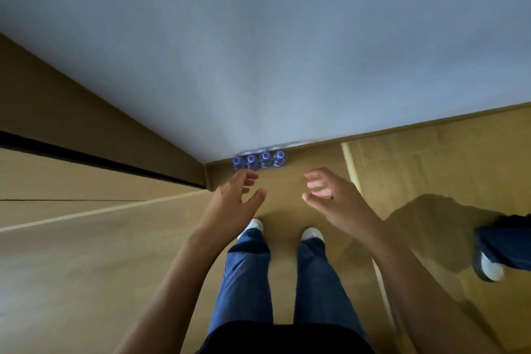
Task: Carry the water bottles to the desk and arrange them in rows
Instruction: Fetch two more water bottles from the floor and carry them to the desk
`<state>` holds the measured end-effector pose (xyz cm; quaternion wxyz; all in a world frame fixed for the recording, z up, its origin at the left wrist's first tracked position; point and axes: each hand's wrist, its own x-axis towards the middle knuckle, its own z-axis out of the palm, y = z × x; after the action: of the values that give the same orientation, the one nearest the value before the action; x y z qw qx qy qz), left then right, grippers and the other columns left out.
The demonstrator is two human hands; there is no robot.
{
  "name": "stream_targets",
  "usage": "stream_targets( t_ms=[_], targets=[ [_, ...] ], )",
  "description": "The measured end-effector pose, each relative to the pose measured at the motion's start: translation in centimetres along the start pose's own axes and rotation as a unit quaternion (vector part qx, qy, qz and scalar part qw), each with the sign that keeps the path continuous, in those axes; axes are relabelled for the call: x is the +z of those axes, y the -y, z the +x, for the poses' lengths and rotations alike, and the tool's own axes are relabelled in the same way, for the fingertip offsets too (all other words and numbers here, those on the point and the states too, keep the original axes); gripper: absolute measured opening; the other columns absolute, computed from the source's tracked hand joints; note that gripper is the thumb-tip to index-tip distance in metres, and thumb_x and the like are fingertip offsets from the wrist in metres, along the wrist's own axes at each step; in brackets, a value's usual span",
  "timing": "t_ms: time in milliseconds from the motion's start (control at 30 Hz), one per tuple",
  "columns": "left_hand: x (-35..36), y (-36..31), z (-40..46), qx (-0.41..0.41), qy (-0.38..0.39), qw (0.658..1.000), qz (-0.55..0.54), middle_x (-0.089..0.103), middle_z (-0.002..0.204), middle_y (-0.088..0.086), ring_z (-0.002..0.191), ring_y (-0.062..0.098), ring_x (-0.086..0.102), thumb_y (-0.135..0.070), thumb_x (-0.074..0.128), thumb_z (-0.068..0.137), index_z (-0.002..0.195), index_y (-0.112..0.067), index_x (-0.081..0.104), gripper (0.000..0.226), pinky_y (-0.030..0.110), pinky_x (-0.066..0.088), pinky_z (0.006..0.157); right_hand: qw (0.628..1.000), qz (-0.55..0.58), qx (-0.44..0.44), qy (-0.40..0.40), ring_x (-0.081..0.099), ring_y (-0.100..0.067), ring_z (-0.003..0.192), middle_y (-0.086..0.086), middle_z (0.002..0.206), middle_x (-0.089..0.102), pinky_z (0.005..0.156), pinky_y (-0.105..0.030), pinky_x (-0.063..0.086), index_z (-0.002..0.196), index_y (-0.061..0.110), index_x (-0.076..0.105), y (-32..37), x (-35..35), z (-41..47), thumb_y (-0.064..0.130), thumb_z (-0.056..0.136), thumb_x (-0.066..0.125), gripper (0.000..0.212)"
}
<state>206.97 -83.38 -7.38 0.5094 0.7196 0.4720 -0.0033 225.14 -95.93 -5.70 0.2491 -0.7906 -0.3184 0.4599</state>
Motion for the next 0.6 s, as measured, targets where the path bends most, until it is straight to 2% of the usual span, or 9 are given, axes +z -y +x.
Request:
stream_targets(
  t_ms=[167, 333, 467, 533, 600],
  targets=[
    [3.8, 1.0, 2.9, -0.032, -0.058, 0.997, -0.032, 0.063, 0.109, -0.007, 0.101, 0.010, 0.060, -0.031, 0.063, 0.093, 0.117, -0.019, 0.059, 0.028, 0.016, 0.041, 0.076, 0.999, -0.032, -0.020, 0.023, 0.060, -0.005, 0.106, 0.006, 0.125, 0.061, 0.073, -0.010, 0.041, 0.130, 0.026, 0.054, -2.9, -1.8, 3.2, 0.027, 0.095, 0.064, 0.036],
    [8.3, 3.2, 5.9, -0.043, -0.120, 0.989, -0.070, 0.062, 0.111, -0.007, 0.103, 0.011, 0.061, -0.026, 0.064, 0.093, 0.120, -0.017, 0.058, 0.029, 0.015, 0.042, 0.078, 0.998, -0.036, -0.051, 0.023, 0.063, -0.008, 0.103, 0.003, 0.119, 0.064, 0.082, -0.017, 0.048, 0.125, 0.019, 0.057, -6.8, -1.7, 7.0, 0.023, 0.094, 0.066, 0.033],
    [12.0, 6.2, 8.3, -0.035, -0.156, 0.985, -0.070, 0.061, 0.113, -0.007, 0.107, 0.009, 0.058, -0.022, 0.065, 0.092, 0.122, -0.017, 0.057, 0.032, 0.023, 0.041, 0.088, 0.998, -0.032, -0.056, 0.027, 0.064, -0.011, 0.100, 0.002, 0.111, 0.064, 0.090, -0.024, 0.051, 0.123, 0.016, 0.059, -10.5, -0.3, 11.0, 0.019, 0.093, 0.068, 0.031],
    [13.8, 8.3, 10.0, -0.028, -0.155, 0.985, -0.068, 0.060, 0.116, -0.007, 0.109, 0.010, 0.057, -0.022, 0.065, 0.092, 0.125, -0.017, 0.056, 0.034, 0.025, 0.041, 0.090, 0.997, -0.036, -0.063, 0.028, 0.063, -0.007, 0.097, 0.004, 0.109, 0.064, 0.088, -0.020, 0.051, 0.122, 0.018, 0.059, -12.7, 1.0, 13.5, 0.019, 0.092, 0.068, 0.031],
    [15.6, 10.9, 12.0, -0.025, -0.151, 0.986, -0.063, 0.060, 0.121, -0.004, 0.114, 0.012, 0.056, -0.023, 0.065, 0.092, 0.127, -0.017, 0.053, 0.038, 0.026, 0.042, 0.092, 0.997, -0.036, -0.062, 0.027, 0.062, -0.002, 0.095, 0.007, 0.105, 0.064, 0.081, -0.009, 0.047, 0.120, 0.020, 0.059, -15.1, 2.6, 16.1, 0.019, 0.092, 0.069, 0.030]
  ],
)
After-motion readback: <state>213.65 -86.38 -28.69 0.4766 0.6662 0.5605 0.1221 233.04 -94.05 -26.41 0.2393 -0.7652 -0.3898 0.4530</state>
